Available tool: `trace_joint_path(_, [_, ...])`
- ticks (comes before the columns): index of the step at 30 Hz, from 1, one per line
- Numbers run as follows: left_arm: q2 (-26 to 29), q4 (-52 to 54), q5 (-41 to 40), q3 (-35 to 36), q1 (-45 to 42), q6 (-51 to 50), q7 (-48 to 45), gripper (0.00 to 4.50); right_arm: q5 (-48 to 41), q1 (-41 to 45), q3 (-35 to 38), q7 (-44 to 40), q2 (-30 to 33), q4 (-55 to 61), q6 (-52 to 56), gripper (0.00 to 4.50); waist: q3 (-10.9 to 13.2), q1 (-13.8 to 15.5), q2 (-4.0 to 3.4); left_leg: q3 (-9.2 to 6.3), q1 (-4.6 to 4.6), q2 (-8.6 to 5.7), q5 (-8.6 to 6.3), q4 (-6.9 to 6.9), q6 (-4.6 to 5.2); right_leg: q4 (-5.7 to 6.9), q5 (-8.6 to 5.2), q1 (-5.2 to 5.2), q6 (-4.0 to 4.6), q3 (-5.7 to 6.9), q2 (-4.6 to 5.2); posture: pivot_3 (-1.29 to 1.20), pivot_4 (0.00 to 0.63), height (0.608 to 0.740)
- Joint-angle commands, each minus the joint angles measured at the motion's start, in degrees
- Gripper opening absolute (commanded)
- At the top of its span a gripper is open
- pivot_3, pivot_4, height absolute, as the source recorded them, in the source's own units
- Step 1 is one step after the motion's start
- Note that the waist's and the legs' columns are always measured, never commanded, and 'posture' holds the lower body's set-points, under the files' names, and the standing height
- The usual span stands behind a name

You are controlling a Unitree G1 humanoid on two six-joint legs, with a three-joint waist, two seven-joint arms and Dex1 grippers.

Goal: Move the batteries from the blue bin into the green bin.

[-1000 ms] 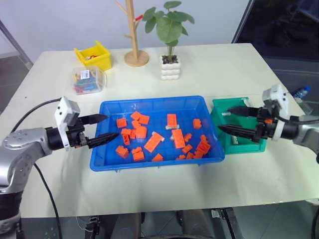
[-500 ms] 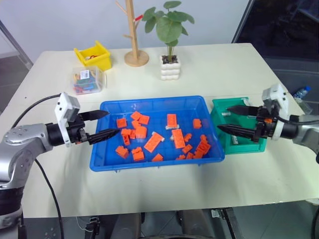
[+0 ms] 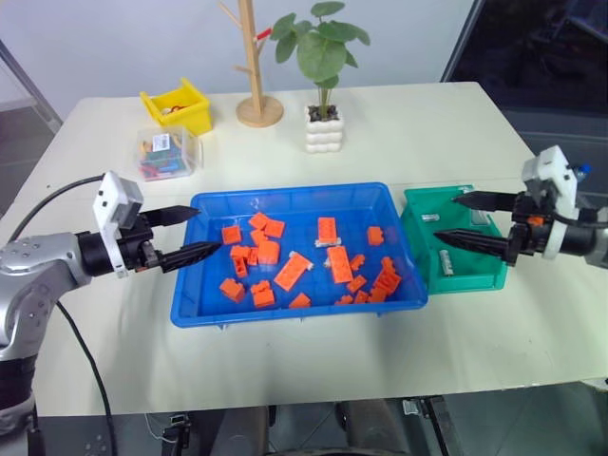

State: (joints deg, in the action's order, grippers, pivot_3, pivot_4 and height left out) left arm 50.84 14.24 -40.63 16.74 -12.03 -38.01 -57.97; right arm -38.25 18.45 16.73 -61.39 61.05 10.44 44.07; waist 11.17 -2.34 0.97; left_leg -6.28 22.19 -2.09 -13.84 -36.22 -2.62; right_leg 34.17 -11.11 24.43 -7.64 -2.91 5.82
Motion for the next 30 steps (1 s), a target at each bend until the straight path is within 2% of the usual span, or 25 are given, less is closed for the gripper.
trace_joint_path(1, [1.2, -0.2, 0.0, 2.0, 0.0, 0.9, -0.8, 4.5, 0.4, 1.0, 1.8, -1.3, 2.2, 0.3, -1.1, 4.47, 0.0, 0.0, 0.0, 0.0, 0.0, 0.0, 0.0, 0.0, 0.0, 0.0, 0.0, 0.0, 0.0, 0.0, 0.0, 0.0, 0.15, 0.74])
trace_joint_path(6, [1.5, -0.8, 0.2, 2.2, -0.2, 1.1, -1.1, 4.5, -0.2, 5.3, -1.7, -3.6, 3.0, 2.6, -1.5, 4.47, 0.0, -0.2, 0.0, 0.02, -0.01, 0.0, 0.0, 0.0, 0.0, 0.0, -0.02, 0.0, 0.02, 0.0, 0.0, 0.0, 0.15, 0.74])
trace_joint_path(12, [2.3, -2.1, 0.7, 1.5, -1.3, 1.6, -2.3, 4.5, 1.3, 17.6, -12.7, -7.8, -0.9, 5.2, -3.4, 4.47, 0.0, -0.2, -0.01, 0.04, 0.01, 0.05, 0.0, 0.02, 0.0, 0.02, 0.0, 0.09, -0.01, 0.01, 0.0, 0.0, 0.15, 0.74])
trace_joint_path(17, [2.5, -1.0, 0.4, 1.9, -1.5, 1.5, -2.3, 4.5, 8.9, 25.4, -24.2, -13.5, -6.0, 2.7, -11.2, 4.47, 0.0, -0.1, 0.01, 0.02, 0.06, 0.04, 0.0, 0.01, -0.01, -0.01, 0.03, 0.1, -0.06, 0.02, 0.0, 0.0, 0.15, 0.74])
trace_joint_path(24, [2.6, 4.5, -2.3, 4.7, 1.3, -0.8, -0.8, 4.5, 25.3, 28.7, -38.1, -21.3, -13.8, -11.6, -32.5, 4.47, 0.0, -0.2, 0.07, 0.01, 0.11, 0.04, 0.0, 0.0, -0.01, 0.01, 0.05, 0.17, -0.09, 0.03, 0.0, 0.0, 0.15, 0.74])
trace_joint_path(30, [2.0, 7.6, -3.7, 7.0, 4.1, -2.1, 1.2, 4.5, 32.1, 32.9, -42.4, -23.3, -22.5, -24.1, -42.9, 4.47, 0.0, -0.4, 0.05, 0.0, 0.09, 0.04, 0.01, 0.03, -0.02, 0.08, 0.06, 0.22, -0.08, 0.03, -0.01, 0.0, 0.15, 0.74])
